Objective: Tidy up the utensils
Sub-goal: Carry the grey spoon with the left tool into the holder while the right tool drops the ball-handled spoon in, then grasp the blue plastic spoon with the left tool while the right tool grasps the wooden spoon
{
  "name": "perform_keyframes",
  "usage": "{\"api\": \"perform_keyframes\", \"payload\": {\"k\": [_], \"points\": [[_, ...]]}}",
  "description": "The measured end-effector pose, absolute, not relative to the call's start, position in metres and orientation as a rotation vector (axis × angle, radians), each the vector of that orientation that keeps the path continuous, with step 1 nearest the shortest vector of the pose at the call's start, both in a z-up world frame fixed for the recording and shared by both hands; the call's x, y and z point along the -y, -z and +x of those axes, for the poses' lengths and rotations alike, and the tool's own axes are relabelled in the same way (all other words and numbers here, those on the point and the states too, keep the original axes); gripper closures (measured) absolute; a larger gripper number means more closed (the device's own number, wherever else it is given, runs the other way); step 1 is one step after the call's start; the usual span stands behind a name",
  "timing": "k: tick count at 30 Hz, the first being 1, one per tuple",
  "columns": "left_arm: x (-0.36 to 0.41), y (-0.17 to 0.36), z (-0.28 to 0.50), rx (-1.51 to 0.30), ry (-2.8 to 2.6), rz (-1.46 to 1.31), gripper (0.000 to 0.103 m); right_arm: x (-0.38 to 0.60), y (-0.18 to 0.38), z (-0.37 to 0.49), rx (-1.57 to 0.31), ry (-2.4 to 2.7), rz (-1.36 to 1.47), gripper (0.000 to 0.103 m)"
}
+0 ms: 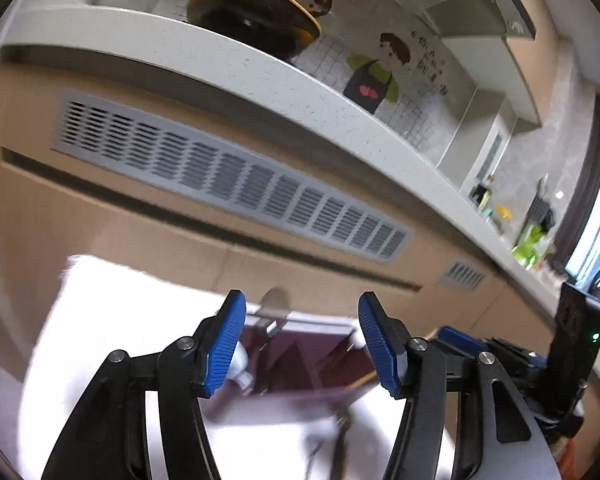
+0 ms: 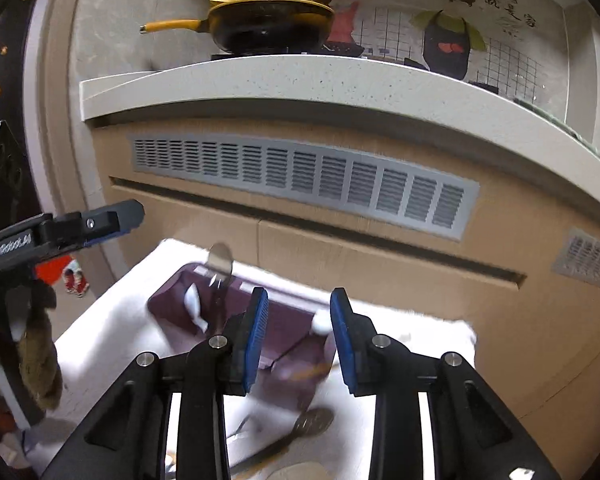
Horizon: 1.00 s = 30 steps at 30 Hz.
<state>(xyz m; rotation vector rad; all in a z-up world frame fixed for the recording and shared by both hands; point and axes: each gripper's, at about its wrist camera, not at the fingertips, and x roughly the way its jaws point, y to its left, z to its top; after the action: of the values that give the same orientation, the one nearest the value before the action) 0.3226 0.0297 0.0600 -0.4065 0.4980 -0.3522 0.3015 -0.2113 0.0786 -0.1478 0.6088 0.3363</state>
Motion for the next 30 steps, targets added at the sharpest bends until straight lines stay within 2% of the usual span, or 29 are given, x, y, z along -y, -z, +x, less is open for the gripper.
{"api": "perform_keyframes", "payload": {"k": [4,9,13,17,23,28,30], "points": [[-0.035,-0.037,0.289,-0.597,0.271,-0.304,0.030,0.214,-0.048,0.281,-0.699,-0.387,-0.104,0.072],[-0.039,0.019,0.253,-0.852,0.260,-0.248,0.030,0.203,0.003,0.257,-0.838,-0.472,-0.079,0.072],[-0.041,0.043,0.216,-0.914,0.206,-0.214,0.030,0.182,0.034,0.239,-0.909,-0.528,-0.159,0.072],[-0.047,0.063,0.192,-0.981,0.183,-0.264,0.030,0.170,0.049,0.231,-0.970,-0.604,-0.118,0.072],[-0.043,0.071,0.186,-1.004,0.173,-0.234,0.030,0.166,0.075,0.251,-1.125,-0.588,0.054,0.073],[-0.048,0.060,0.194,-0.961,0.127,-0.193,0.030,0.166,0.076,0.282,-1.127,-0.474,0.156,0.073],[-0.052,0.059,0.193,-0.947,0.120,-0.197,0.030,0.160,0.077,0.292,-1.113,-0.428,0.169,0.070]]}}
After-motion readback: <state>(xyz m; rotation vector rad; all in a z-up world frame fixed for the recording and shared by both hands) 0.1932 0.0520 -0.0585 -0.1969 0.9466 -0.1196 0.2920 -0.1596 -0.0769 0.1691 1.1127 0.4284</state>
